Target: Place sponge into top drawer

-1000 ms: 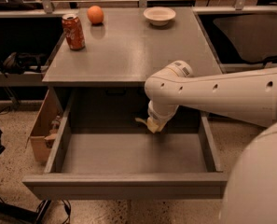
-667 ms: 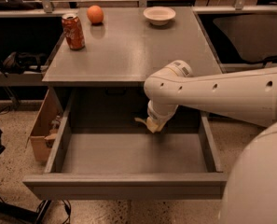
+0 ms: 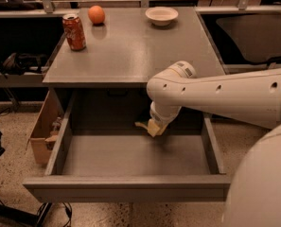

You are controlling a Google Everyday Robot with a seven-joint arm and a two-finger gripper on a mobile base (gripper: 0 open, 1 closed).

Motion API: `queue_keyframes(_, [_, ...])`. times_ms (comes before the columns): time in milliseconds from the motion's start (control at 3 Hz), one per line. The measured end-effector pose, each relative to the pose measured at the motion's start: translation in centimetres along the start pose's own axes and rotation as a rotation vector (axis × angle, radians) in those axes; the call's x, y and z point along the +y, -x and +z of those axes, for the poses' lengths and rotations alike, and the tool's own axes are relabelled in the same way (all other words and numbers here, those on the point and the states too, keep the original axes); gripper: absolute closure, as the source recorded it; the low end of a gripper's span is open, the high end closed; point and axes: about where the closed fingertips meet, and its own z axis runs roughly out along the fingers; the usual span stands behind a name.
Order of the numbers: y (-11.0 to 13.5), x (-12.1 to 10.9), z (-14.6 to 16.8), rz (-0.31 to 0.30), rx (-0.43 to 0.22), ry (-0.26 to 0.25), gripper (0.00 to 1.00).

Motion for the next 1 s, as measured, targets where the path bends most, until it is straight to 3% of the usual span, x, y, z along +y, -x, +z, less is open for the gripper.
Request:
queue_keyframes(333, [0.1,0.4,0.1,-0.009,-0.014,0.028,0.0])
queue_keyframes(1000, [-2.7,2.4,-2.0,-0.023,-0.122,0.13,0.0])
